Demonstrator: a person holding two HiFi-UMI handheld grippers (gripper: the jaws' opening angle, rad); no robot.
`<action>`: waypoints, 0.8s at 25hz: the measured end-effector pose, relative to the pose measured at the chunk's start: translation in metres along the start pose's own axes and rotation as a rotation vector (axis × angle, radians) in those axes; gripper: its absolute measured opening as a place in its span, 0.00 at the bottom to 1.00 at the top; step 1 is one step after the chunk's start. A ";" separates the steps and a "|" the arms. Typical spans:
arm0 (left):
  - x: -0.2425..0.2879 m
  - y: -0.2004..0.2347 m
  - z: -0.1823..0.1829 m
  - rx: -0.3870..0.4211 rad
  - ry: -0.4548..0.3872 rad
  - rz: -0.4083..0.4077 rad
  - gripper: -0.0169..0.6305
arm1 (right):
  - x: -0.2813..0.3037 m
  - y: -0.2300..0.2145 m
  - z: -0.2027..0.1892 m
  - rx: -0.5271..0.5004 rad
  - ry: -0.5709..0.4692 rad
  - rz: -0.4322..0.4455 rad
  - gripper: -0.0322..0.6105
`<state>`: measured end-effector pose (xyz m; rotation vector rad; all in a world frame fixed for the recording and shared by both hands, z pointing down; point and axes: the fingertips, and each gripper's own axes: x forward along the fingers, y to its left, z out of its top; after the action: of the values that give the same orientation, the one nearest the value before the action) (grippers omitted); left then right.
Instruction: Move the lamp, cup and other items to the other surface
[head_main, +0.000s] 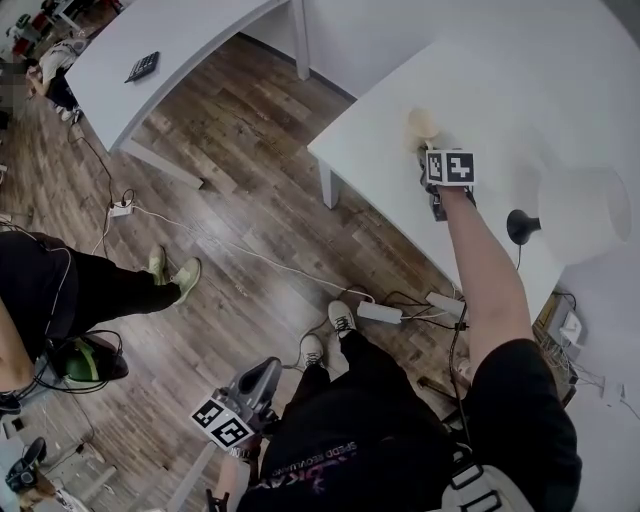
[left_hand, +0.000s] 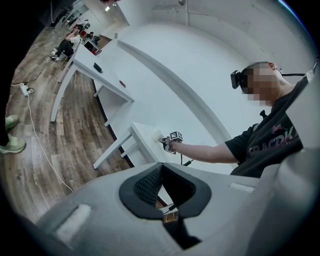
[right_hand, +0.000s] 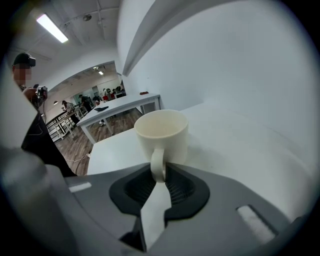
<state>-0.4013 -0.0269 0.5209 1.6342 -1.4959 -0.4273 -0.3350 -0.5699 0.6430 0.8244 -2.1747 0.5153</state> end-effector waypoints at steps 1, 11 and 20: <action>0.000 0.001 -0.001 -0.004 -0.001 0.001 0.02 | 0.000 0.000 0.000 -0.007 -0.005 -0.005 0.14; -0.002 -0.006 0.001 0.012 -0.004 -0.024 0.02 | -0.028 0.010 -0.012 -0.031 -0.113 -0.041 0.13; -0.004 -0.017 0.006 0.052 0.013 -0.080 0.02 | -0.067 0.040 -0.028 -0.042 -0.234 -0.007 0.13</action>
<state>-0.3958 -0.0268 0.5032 1.7383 -1.4468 -0.4245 -0.3140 -0.4986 0.6059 0.9072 -2.3863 0.3832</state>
